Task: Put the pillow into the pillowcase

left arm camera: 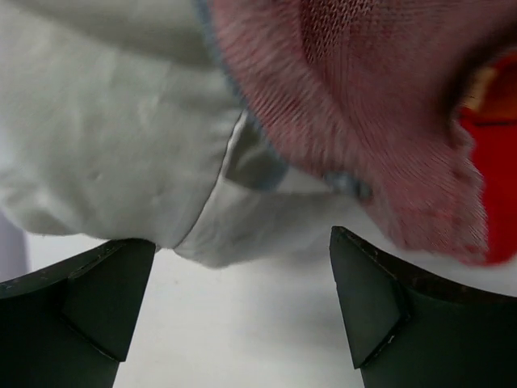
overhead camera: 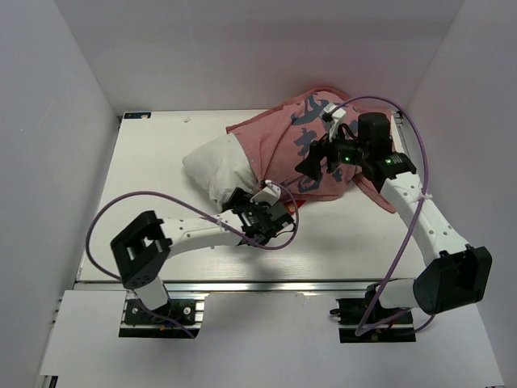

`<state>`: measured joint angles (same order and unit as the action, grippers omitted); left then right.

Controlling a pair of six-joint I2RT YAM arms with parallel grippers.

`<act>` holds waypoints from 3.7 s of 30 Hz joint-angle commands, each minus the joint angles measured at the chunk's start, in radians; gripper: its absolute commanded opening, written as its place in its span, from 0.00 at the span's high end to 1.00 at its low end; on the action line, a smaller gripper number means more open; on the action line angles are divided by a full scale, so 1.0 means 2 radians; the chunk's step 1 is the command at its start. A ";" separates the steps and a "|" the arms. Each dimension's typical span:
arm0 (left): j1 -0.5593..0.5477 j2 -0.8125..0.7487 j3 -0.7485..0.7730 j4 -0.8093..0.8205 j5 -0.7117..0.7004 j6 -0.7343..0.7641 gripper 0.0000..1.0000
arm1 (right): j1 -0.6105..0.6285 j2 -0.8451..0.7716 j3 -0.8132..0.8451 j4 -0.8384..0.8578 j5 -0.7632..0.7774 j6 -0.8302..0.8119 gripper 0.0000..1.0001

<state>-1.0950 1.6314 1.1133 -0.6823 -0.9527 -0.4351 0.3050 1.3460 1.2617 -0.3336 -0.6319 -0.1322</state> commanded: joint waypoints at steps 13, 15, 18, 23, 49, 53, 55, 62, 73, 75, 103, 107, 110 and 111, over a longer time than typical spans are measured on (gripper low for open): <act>0.126 0.056 0.149 0.081 0.077 0.066 1.00 | -0.012 -0.062 -0.053 0.019 -0.005 0.003 0.11; 0.165 0.017 0.180 0.077 0.203 0.038 1.00 | -0.013 -0.069 -0.060 0.017 -0.003 -0.001 0.11; 0.265 -0.058 0.174 0.150 0.442 -0.057 1.00 | -0.018 -0.075 -0.064 0.022 -0.002 -0.001 0.11; 0.425 -0.094 0.144 0.307 0.732 -0.328 1.00 | -0.031 -0.088 -0.059 0.050 -0.006 0.021 0.11; 0.389 -0.223 -0.086 0.588 0.417 -0.790 1.00 | 0.090 0.007 -0.041 0.109 0.133 0.091 0.10; 0.390 -0.252 -0.194 0.567 0.423 -0.789 1.00 | 0.114 0.005 -0.057 0.104 0.148 0.100 0.11; 0.390 -0.258 -0.242 0.575 0.431 -0.790 1.00 | 0.124 -0.005 -0.074 0.091 0.150 0.103 0.11; 0.390 -0.253 -0.248 0.583 0.440 -0.790 1.00 | 0.202 -0.030 -0.133 0.105 0.179 0.108 0.10; 0.392 -0.208 -0.134 0.574 0.453 -0.777 1.00 | 0.238 -0.001 -0.204 0.164 0.377 0.045 0.11; 0.393 -0.195 -0.113 0.574 0.459 -0.775 1.00 | 0.242 0.020 -0.205 0.206 0.400 0.048 0.11; 0.416 0.038 0.099 0.679 0.614 -0.736 1.00 | 0.332 -0.055 -0.036 0.184 0.140 0.155 1.00; 0.416 0.077 0.197 0.640 0.623 -0.708 1.00 | 0.336 0.031 0.138 0.143 0.156 0.158 1.00; 0.416 0.095 0.291 0.590 0.639 -0.681 1.00 | 0.293 0.098 0.290 0.109 0.179 0.183 1.00; 0.417 0.099 0.314 0.577 0.644 -0.668 1.00 | 0.251 0.115 0.323 0.103 0.184 0.193 1.00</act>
<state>-0.2577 1.8778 1.5837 0.4603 0.3244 -1.8706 0.9009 1.5375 1.6997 -0.1726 -0.2131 0.1753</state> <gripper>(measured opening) 0.138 0.026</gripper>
